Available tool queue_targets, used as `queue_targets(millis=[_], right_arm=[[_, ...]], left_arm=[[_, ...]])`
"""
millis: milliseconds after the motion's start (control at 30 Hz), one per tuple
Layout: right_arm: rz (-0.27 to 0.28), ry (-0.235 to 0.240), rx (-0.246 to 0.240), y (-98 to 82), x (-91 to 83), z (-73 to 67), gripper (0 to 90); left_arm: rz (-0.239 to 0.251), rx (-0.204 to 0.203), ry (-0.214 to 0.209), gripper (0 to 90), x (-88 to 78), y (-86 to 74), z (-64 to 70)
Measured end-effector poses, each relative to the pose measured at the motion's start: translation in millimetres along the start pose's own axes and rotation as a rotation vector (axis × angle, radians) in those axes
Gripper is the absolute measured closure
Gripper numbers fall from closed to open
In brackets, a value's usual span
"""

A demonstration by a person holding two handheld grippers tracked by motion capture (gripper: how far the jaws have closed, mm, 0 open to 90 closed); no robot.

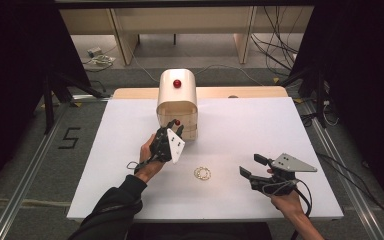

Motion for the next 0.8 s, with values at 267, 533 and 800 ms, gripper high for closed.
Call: queue_targets(millis=[267, 533, 800], right_arm=[[0.006, 0.012, -0.007, 0.3, 0.1, -0.8, 29.6], [0.003, 0.012, -0.005, 0.4, 0.0, -1.2, 29.6], [0.002, 0.012, -0.010, 0.4, 0.3, -1.6, 29.6]], left_arm=[[0.001, 0.005, 0.023, 72.0, 0.9, 1.5, 1.1], [-0.008, 0.021, 0.006, 72.7, 0.2, 2.5, -0.9], [-0.022, 0.019, -0.006, 72.8, -2.3, 4.3, -1.6]])
Point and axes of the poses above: each handheld gripper's, and its own axes: x roughly forward along the jaws, y roughly out of its top, z roughly to its right, the point moved 2 cm from there along x, roughly forward along the jaws, and after that the axes turned 6 degrees about -x, right-handed, at the moved point
